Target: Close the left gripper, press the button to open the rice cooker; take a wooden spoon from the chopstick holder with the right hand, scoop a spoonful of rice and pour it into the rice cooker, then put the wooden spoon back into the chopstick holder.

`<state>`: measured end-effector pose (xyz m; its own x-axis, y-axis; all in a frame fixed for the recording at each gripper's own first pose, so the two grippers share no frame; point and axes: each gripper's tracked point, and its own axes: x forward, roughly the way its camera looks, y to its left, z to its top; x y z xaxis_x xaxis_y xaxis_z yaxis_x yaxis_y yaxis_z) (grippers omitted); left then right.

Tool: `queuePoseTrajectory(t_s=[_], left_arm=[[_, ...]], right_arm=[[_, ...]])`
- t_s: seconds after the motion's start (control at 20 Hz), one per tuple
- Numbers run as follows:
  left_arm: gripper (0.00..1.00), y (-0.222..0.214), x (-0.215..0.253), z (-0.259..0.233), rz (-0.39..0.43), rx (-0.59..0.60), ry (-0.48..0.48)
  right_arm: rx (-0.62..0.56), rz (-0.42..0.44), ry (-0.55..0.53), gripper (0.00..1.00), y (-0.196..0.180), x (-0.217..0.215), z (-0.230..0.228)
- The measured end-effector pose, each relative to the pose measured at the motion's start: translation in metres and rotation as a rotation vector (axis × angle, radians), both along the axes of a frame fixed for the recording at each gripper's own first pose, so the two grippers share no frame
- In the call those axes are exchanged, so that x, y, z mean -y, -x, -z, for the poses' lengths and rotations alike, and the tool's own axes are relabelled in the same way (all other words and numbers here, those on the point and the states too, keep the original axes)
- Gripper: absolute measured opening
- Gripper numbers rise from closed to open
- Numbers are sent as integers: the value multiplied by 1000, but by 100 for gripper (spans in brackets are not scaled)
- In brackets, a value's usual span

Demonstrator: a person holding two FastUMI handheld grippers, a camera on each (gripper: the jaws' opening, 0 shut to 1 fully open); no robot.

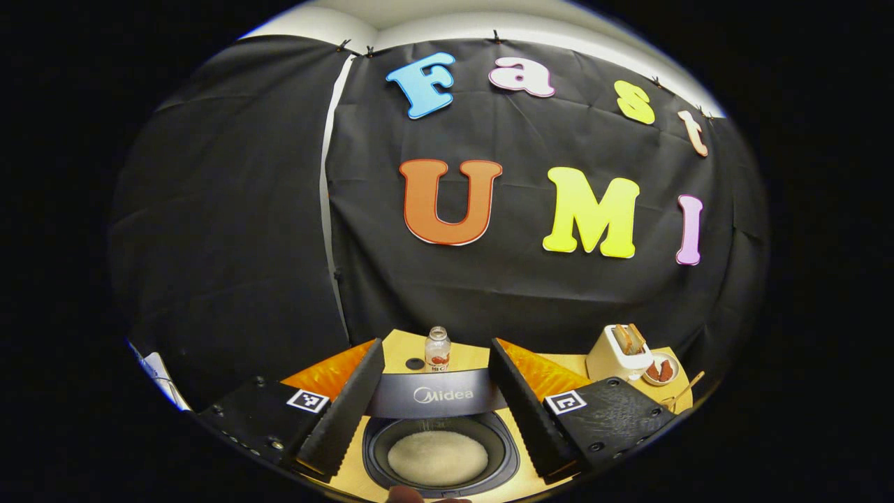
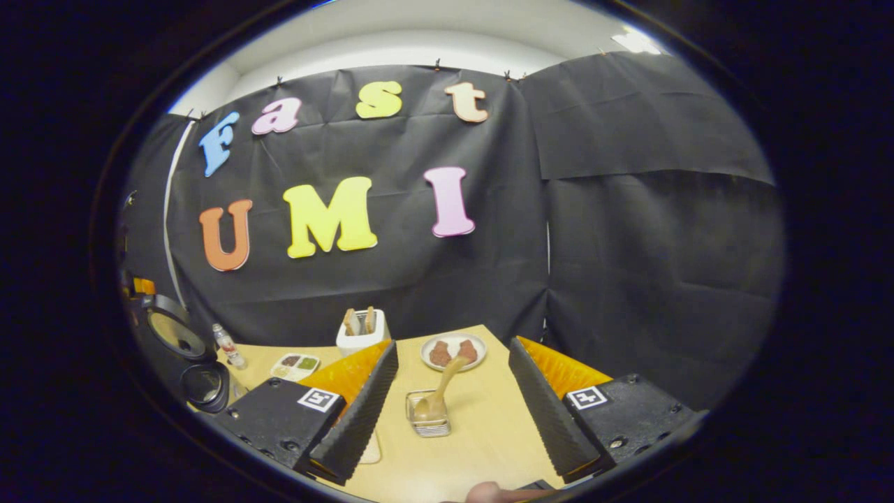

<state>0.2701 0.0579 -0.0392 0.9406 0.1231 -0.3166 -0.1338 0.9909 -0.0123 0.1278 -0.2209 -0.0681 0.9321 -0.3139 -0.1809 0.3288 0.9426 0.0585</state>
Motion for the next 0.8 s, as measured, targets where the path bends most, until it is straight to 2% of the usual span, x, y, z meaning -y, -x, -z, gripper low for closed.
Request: queuePoseTrajectory(t_s=[0.2, 0.4, 0.8], left_arm=[[97, 31, 13, 23, 25, -68, 38], [96, 63, 28, 69, 45, -174, 119], [98, 96, 41, 143, 45, -296, 121]], right_arm=[[-7, -60, 2, 100, -8, -24, 3], [-9, -120, 55, 100, -14, -48, -1], [-29, -215, 92, 97, -31, -82, 4]])
